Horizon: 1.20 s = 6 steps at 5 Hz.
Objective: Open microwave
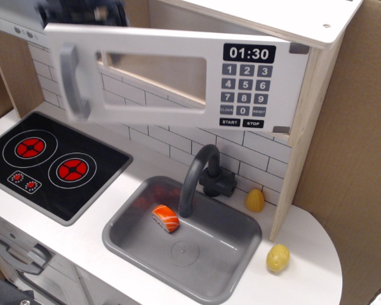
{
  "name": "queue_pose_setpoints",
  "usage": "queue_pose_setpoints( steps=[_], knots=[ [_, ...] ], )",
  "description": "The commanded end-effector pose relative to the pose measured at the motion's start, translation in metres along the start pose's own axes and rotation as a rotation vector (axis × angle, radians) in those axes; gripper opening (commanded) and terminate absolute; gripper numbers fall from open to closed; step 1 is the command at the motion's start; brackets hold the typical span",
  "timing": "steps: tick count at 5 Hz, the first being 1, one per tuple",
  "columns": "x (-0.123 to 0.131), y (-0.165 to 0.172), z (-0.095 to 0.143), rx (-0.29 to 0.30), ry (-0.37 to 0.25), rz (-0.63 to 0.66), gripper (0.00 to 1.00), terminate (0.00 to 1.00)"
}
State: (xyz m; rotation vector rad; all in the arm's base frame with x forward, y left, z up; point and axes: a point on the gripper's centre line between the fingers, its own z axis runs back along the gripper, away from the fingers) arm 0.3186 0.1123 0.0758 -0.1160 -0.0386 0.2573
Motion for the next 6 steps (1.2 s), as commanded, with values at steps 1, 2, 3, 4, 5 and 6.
queue_pose_setpoints(
  steps=[1, 2, 3, 4, 5, 6],
  knots=[
    [-0.049, -0.033, 0.022, 0.007, -0.046, -0.169, 1.00, 0.00],
    [-0.064, -0.044, 0.017, -0.028, -0.059, -0.176, 1.00, 0.00],
    [-0.076, -0.055, 0.008, -0.017, -0.097, -0.187, 1.00, 0.00],
    [-0.076, -0.055, 0.008, -0.017, -0.097, -0.187, 1.00, 0.00],
    [-0.076, -0.055, 0.008, -0.017, -0.097, -0.187, 1.00, 0.00],
    [-0.076, -0.055, 0.008, -0.017, -0.097, -0.187, 1.00, 1.00]
  ],
)
